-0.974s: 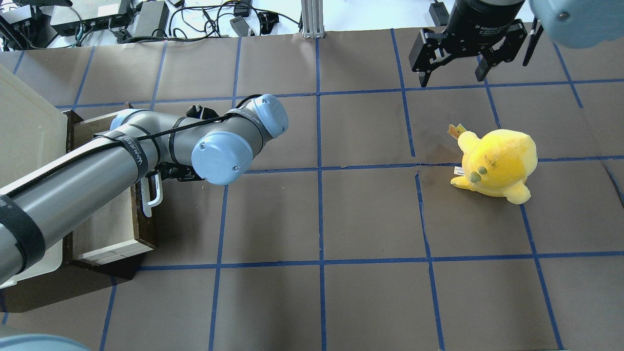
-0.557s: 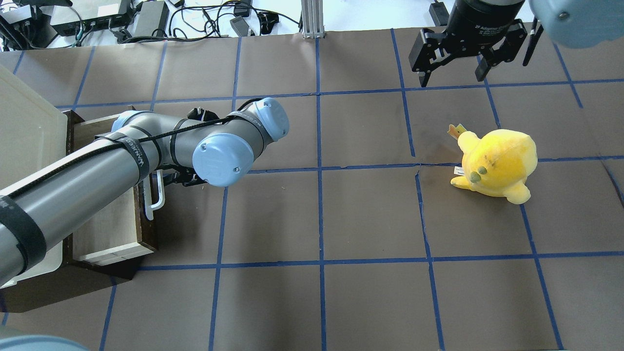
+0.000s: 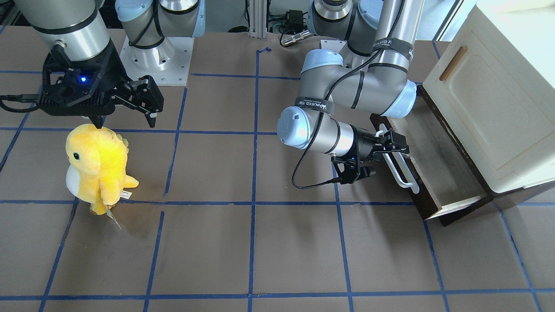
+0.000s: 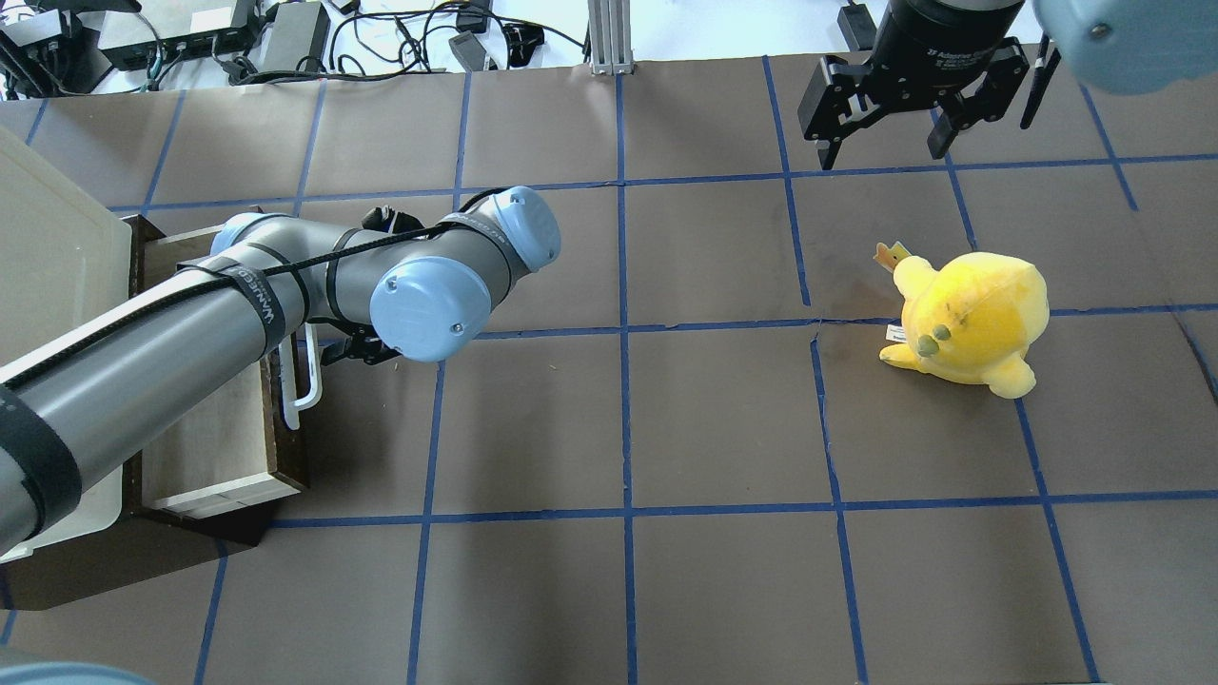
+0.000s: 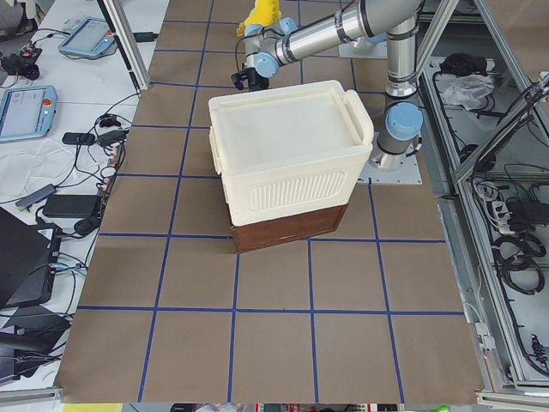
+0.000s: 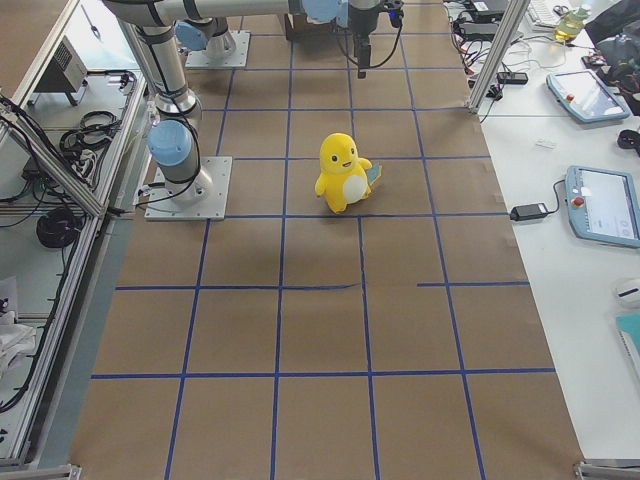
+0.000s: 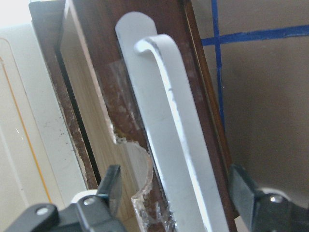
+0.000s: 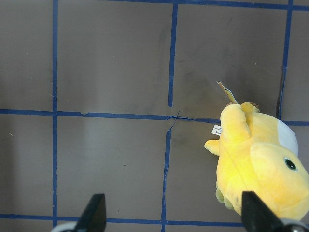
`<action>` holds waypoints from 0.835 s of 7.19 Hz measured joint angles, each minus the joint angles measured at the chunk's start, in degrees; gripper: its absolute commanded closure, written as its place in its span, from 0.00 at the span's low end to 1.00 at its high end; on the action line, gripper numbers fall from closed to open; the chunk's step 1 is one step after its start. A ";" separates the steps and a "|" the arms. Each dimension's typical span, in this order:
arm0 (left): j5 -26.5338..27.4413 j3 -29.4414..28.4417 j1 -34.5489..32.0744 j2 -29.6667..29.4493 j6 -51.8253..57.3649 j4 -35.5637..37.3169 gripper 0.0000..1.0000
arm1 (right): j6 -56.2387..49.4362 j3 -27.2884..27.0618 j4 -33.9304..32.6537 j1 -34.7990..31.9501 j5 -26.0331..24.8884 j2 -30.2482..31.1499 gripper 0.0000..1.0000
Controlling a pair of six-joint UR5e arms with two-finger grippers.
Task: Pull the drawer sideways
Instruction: 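Open the left gripper and lift it away from the handle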
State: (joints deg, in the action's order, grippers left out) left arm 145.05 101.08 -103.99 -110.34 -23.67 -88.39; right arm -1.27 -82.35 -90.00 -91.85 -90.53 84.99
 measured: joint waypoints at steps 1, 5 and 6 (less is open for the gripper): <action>-3.32 -2.64 0.07 0.43 2.61 0.29 0.19 | 0.02 0.00 0.00 0.00 0.00 0.00 0.00; -29.60 -9.95 3.79 8.57 14.62 0.39 0.08 | 0.04 0.00 0.00 0.00 0.00 0.00 0.00; -35.87 -10.54 5.97 11.69 15.72 0.35 0.05 | 0.04 0.00 0.00 0.00 0.00 0.00 0.00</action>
State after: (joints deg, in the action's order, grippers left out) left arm 109.18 90.54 -98.02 -98.65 -7.95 -88.03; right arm -1.23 -82.35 -90.00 -91.85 -90.53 84.99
